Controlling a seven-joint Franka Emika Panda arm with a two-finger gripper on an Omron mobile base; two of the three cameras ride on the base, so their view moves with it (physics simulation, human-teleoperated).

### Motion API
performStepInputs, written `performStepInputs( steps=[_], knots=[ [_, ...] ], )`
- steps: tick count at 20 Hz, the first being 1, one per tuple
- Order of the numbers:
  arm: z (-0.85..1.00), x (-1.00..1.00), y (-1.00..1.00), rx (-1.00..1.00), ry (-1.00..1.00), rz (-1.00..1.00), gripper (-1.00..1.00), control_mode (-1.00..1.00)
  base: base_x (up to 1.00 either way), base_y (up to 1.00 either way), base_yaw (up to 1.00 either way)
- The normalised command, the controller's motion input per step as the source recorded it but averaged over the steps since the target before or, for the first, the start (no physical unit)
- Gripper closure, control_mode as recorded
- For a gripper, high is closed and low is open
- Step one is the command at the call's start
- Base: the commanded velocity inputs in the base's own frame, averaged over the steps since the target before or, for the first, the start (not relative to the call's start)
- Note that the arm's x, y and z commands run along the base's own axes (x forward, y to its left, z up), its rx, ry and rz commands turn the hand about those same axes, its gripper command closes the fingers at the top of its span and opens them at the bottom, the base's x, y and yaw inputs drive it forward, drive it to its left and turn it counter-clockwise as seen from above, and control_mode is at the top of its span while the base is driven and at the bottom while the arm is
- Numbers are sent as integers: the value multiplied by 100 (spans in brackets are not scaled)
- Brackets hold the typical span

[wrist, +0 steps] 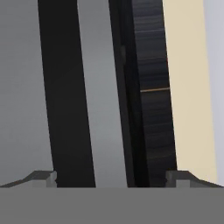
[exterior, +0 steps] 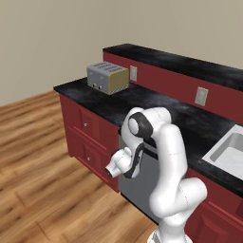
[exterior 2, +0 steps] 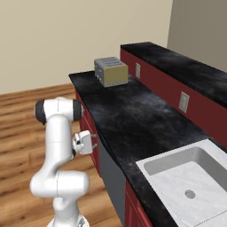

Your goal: Open the dishwasher door and pull out the top rack.

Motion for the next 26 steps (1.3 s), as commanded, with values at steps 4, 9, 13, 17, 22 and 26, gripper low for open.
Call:
performStepInputs(
  steps=[4, 9, 13, 17, 22, 26],
  knots=[
    [-18, 25, 0, 0, 0, 0, -100, -100, 0, 0, 0],
    [-20, 31, -1, 0, 0, 0, -100, -100, 0, 0, 0],
    [-25, 37, -4, 0, 0, 0, -100, -100, 0, 0, 0],
    [-25, 38, -7, 0, 1, 0, -100, -100, 0, 0, 0],
    [-24, 33, -8, 0, 1, 0, -100, -100, 0, 0, 0],
    [-13, 24, -15, 0, 0, 0, -100, -100, 0, 0, 0]
  ],
)
